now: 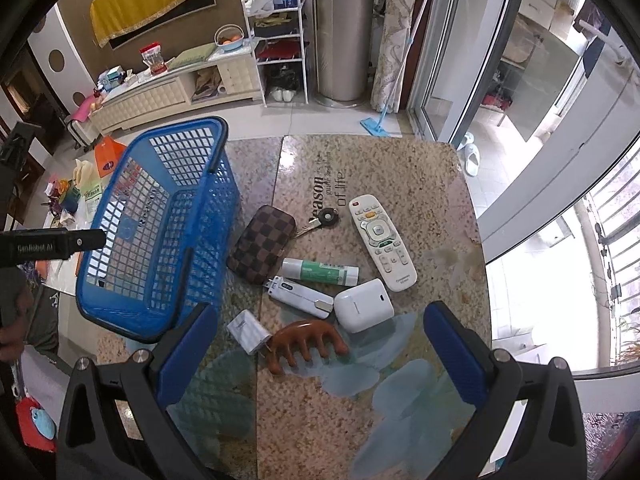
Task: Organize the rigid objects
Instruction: 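Grasp the blue basket rim with the left gripper while the right gripper approaches the white remote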
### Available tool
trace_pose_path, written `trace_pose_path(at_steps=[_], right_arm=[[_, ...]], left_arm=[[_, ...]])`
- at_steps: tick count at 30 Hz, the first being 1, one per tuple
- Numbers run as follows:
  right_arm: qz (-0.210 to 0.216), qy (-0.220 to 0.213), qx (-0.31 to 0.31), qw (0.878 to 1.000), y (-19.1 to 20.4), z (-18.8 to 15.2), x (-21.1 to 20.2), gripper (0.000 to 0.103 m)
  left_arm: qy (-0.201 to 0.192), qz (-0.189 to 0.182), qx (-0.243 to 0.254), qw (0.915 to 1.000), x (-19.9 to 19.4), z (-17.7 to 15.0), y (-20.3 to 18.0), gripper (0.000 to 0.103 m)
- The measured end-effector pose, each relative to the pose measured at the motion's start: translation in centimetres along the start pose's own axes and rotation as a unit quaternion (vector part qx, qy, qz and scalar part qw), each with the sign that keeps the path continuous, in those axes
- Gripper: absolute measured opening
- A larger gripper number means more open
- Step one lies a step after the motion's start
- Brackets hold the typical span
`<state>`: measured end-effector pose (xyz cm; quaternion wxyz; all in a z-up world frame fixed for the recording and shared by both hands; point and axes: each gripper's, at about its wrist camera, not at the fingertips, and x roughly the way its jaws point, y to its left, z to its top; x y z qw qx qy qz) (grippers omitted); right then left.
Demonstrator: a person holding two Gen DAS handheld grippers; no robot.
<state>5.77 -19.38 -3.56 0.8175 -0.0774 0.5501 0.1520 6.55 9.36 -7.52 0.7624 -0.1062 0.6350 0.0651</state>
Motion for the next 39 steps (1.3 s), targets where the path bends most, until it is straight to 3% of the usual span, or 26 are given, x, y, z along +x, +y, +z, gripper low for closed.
trace_pose_path(at_steps=[10,20,30,39], right_arm=[[-0.004,0.034,-0.005,0.999,-1.3,1.7,2.9,0.103],[-0.024,0.08,-0.039,0.996,-3.1,4.9,8.5,0.103],[-0.032,0.144,-0.06,0.987,-5.3,6.1,15.5,0.103],[-0.035,0.172,-0.069,0.982,-8.3,5.9,18.5,0.103]], left_arm=[[0.058,0.024,-0.019,0.9979,4.9,1.6,2.5,0.101],[0.093,0.001,-0.018,0.9955,8.0,1.8,3.3,0.092],[0.117,0.005,-0.021,0.9929,10.1,2.1,3.7,0.069],[0.151,0.005,-0.038,0.9878,12.1,1.5,4.3,0.021]])
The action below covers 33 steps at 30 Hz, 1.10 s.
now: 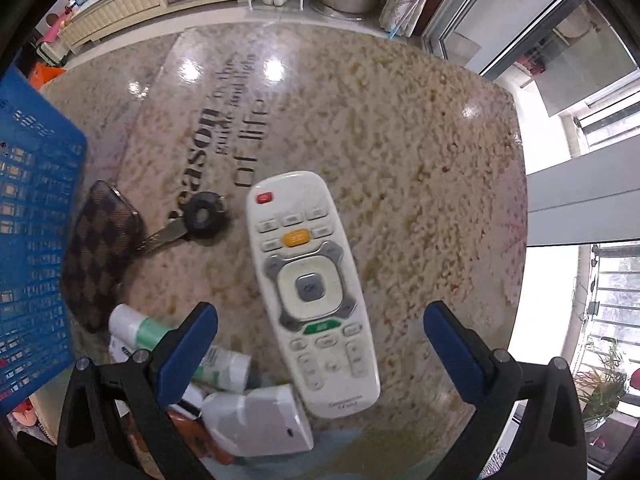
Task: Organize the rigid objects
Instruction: 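Grasp the blue basket rim with the left gripper while the right gripper approaches the white remote, then close the right gripper on the white remote and lift it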
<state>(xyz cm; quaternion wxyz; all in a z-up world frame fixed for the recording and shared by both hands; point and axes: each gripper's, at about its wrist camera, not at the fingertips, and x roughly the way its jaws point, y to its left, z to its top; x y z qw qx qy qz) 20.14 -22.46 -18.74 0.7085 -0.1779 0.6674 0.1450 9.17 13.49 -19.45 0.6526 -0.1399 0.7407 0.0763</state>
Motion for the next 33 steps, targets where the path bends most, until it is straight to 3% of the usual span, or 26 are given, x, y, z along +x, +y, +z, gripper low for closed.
trace_pose_path(at_steps=[1,3,14,24,30,33], right_arm=[[0.001,0.003,0.001,1.0,-0.4,-0.1,0.2,0.103],[0.002,0.003,0.002,1.0,-0.9,0.0,0.7,0.103],[0.015,0.017,0.008,1.0,-2.3,0.7,4.8,0.103],[0.035,0.023,0.024,0.999,-3.3,1.6,4.4,0.102],[0.036,0.013,0.002,0.999,-4.4,0.7,3.9,0.09],[0.038,0.007,-0.009,0.999,-5.1,0.7,3.7,0.077]], left_arm=[[0.002,0.002,-0.002,1.0,0.2,-0.1,0.2,0.011],[0.006,-0.001,-0.001,1.0,0.6,0.0,0.7,0.009],[0.014,-0.002,-0.007,0.9999,1.5,0.1,1.2,0.008],[0.016,-0.003,0.002,0.9999,1.9,0.0,0.0,0.007],[0.005,-0.002,-0.002,1.0,1.8,-0.9,0.2,0.005],[0.003,-0.005,-0.006,1.0,1.9,-1.3,0.2,0.004]])
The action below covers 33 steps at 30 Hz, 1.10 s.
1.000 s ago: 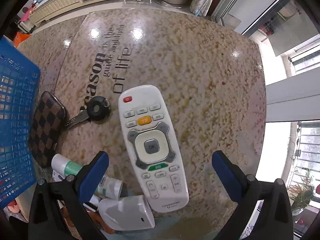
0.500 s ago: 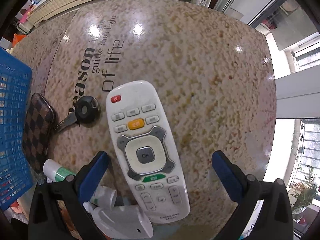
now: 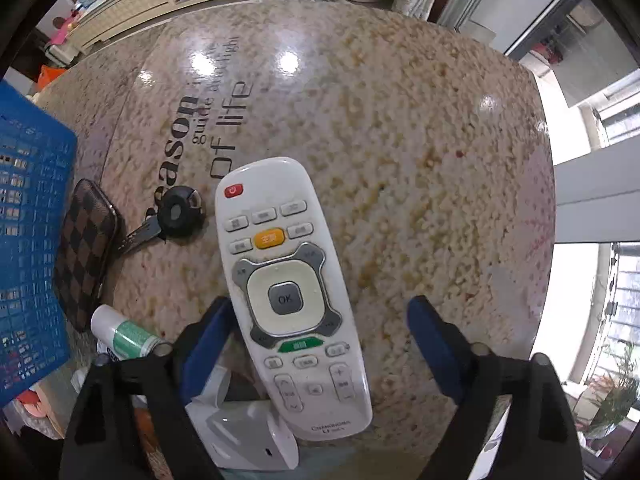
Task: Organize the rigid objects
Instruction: 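Close the right gripper on the white remote and lift it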
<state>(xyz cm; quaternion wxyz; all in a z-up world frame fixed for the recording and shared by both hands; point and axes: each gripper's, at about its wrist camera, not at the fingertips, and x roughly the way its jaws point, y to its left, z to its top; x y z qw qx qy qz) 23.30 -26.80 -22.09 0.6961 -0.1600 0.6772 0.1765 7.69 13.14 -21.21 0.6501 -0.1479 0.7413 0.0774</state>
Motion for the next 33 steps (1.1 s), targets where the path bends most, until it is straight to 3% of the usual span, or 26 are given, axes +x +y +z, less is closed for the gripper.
trace_pose_path(at_steps=[4,11,21,27,33], right_arm=[[0.002,-0.007,-0.018,1.0,-0.9,0.0,-0.5,0.048],[0.006,-0.007,0.005,1.0,-2.2,-0.3,-0.4,0.047],[0.028,-0.059,0.054,0.996,-1.2,-2.2,-8.1,0.047],[0.061,-0.099,0.038,0.993,2.6,-1.2,-13.4,0.047],[0.116,-0.12,-0.005,0.986,10.1,-1.1,-15.3,0.047]], left_arm=[[-0.002,0.0,-0.002,1.0,-0.4,-0.3,0.1,0.004],[-0.01,0.003,0.016,0.9998,-0.3,-1.2,-0.6,0.004],[-0.019,-0.03,0.03,0.9989,-0.1,-3.0,-0.5,0.002],[-0.029,-0.044,0.041,0.9978,-0.1,-3.3,0.4,0.002],[-0.032,-0.054,0.043,0.9971,-0.2,-3.3,1.3,0.002]])
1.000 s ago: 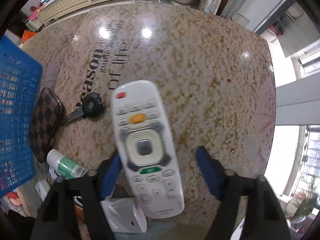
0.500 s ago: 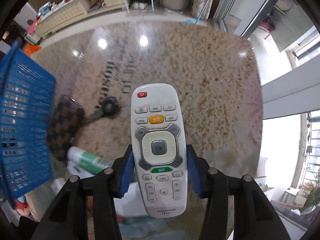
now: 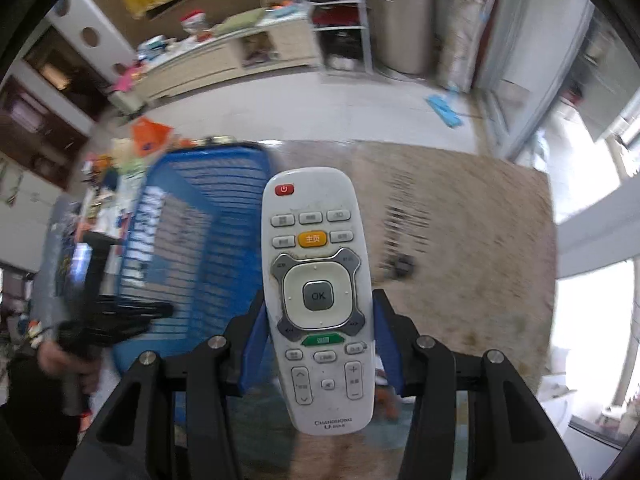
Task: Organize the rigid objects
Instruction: 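Close the right gripper on the white remote and lift it, then carry the remote into the basket and open the right gripper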
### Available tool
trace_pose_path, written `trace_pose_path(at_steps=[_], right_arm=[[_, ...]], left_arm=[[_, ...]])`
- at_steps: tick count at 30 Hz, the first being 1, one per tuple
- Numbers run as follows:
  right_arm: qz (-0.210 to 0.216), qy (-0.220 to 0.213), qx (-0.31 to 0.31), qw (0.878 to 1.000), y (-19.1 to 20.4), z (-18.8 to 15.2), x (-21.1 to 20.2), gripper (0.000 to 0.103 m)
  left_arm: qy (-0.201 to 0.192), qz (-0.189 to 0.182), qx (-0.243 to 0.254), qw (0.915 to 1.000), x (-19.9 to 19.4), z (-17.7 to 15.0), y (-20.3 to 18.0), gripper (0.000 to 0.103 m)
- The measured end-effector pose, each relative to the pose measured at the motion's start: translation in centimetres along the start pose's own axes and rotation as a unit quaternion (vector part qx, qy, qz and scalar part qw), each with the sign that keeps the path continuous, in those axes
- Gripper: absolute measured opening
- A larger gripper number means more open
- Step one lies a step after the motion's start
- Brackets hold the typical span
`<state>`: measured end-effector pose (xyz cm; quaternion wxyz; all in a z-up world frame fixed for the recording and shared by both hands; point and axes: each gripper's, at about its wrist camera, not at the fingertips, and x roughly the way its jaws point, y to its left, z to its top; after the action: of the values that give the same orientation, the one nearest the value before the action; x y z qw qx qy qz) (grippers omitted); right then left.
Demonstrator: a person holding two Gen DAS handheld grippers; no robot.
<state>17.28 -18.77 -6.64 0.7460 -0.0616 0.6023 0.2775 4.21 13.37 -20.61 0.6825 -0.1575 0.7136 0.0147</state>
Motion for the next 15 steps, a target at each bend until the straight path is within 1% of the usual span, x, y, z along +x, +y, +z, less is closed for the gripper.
trace_pose_path(at_steps=[3,7,10,12,13,15], right_arm=[[0.019,0.015,-0.018,1.0,2.5,0.4,1.8,0.047],[0.019,0.048,-0.037,0.998,4.7,0.7,5.6,0.047],[0.016,0.073,-0.051,0.996,6.6,0.6,7.6,0.047],[0.021,0.084,-0.063,0.994,8.5,0.3,7.8,0.047],[0.024,0.093,-0.07,0.993,8.8,0.2,8.7,0.047],[0.015,0.104,-0.078,0.991,9.0,0.3,9.6,0.047]], left_arm=[[-0.001,-0.003,-0.003,1.0,-0.1,0.0,0.4,0.002],[-0.001,-0.007,-0.005,1.0,-0.1,0.3,1.1,0.002],[-0.002,-0.004,-0.005,1.0,0.3,0.6,1.2,0.002],[-0.002,-0.004,-0.006,1.0,0.4,0.5,1.0,0.002],[-0.002,-0.002,-0.005,1.0,0.4,0.4,0.9,0.002],[-0.002,0.004,-0.002,1.0,0.4,0.4,0.4,0.002]])
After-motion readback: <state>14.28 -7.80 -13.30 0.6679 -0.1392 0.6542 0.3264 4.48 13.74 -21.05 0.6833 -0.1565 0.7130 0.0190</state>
